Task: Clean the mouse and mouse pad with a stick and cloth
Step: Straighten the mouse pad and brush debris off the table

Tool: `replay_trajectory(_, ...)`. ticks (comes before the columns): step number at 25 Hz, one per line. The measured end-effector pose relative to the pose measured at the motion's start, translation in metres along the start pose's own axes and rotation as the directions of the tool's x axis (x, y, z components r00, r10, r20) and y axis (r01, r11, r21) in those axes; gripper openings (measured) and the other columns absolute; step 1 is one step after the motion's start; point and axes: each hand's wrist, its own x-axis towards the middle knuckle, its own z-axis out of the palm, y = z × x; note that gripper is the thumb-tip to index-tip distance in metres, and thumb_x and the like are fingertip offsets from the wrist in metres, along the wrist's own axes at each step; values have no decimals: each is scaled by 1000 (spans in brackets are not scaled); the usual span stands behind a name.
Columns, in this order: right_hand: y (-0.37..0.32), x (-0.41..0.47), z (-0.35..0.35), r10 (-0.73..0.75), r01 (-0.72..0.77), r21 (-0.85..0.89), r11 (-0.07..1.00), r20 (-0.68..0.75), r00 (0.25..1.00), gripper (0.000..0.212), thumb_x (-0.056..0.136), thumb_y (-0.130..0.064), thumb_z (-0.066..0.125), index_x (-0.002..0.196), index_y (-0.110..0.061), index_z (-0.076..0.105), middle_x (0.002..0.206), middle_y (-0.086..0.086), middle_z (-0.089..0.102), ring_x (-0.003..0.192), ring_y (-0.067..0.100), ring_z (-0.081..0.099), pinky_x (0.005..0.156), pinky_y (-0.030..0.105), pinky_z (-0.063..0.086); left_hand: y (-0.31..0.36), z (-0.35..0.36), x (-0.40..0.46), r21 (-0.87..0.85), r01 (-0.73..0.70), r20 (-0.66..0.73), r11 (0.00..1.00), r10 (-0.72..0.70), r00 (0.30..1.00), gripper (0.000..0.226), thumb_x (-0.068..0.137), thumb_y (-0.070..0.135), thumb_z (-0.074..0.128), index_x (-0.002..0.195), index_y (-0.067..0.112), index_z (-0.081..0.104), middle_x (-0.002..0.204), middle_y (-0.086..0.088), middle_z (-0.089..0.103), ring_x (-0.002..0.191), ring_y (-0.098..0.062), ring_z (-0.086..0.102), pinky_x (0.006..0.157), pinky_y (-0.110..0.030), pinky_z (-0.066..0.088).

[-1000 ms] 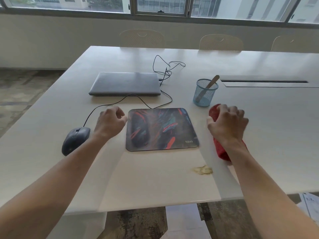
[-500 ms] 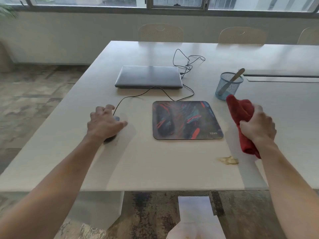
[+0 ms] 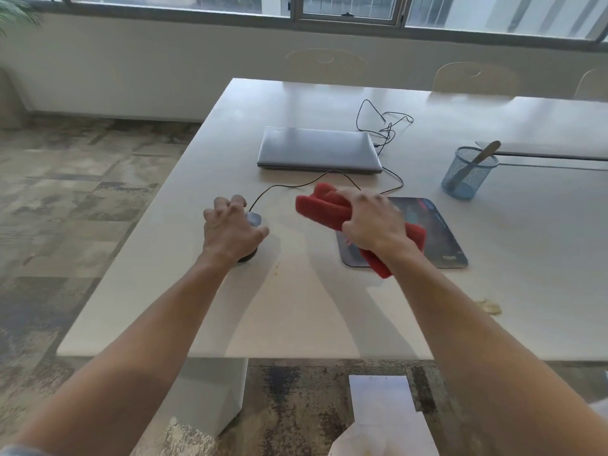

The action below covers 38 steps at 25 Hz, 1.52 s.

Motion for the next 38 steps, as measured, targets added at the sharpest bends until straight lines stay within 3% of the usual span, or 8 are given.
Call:
replay_trajectory(8,-66,6,61,-158,171,-263,950,67,985,48,86,-17,54,129,-38,54,119,2,59,113,30,51,89,45,38,-12,-3,5,14,-7,68,1000,6,998,59,75,44,64,123,11,51,120,-17,49,113,-39,43,87,-39,39)
replay_trajectory(14,-53,-33,55,-359,385,-195,902,155,920,66,78,-7,51,131,-46,51,118,-5,59,107,25,50,85,43,36,-15,-1,4,-43,-38,84,998,41,996,55,77,41,62,121,11,50,119,-16,48,114,-38,42,87,-41,41)
replay_trajectory(21,-31,-70,13,-495,568,-190,801,323,806,59,84,-6,51,127,-47,54,121,-14,60,103,18,50,85,39,37,-16,1,3,-66,-19,75,998,24,997,60,77,42,64,123,10,44,123,-15,46,116,-35,41,86,-41,39)
replay_trajectory(23,-27,-68,-4,-424,489,-163,857,318,848,67,77,-1,51,125,-48,55,119,-14,60,104,18,51,84,39,40,-14,0,2,-72,-9,64,997,14,998,59,78,44,62,122,10,44,122,-14,46,116,-35,41,86,-41,38)
replay_trajectory(26,-38,-74,-12,-137,133,81,988,50,989,67,73,-11,53,131,-44,50,116,-4,59,110,25,55,87,41,46,-11,-1,-2,-117,-42,-31,992,39,999,51,78,42,60,119,13,49,122,-11,49,118,-34,40,91,-43,35)
replay_trajectory(30,-99,-111,39,-6,-3,306,952,31,1000,57,79,-28,55,136,-33,50,114,9,60,105,34,60,91,42,50,-15,3,-13,-146,-217,-174,965,191,966,28,84,29,60,110,16,59,120,-11,55,117,-32,42,92,-41,32)
replay_trajectory(34,-112,-132,71,27,-19,185,983,-42,999,34,96,-28,47,129,-28,53,99,6,54,81,36,63,63,36,41,-18,5,-28,-36,-268,-180,963,258,949,18,87,22,58,100,13,65,114,-11,59,112,-32,46,91,-42,34)
replay_trajectory(38,-76,-142,57,146,-133,138,981,-88,985,28,97,-27,46,122,-25,57,97,6,54,80,35,63,63,38,47,-3,8,-42,4,-475,-244,880,462,853,14,83,13,62,95,8,68,111,-10,62,110,-31,52,95,-41,38)
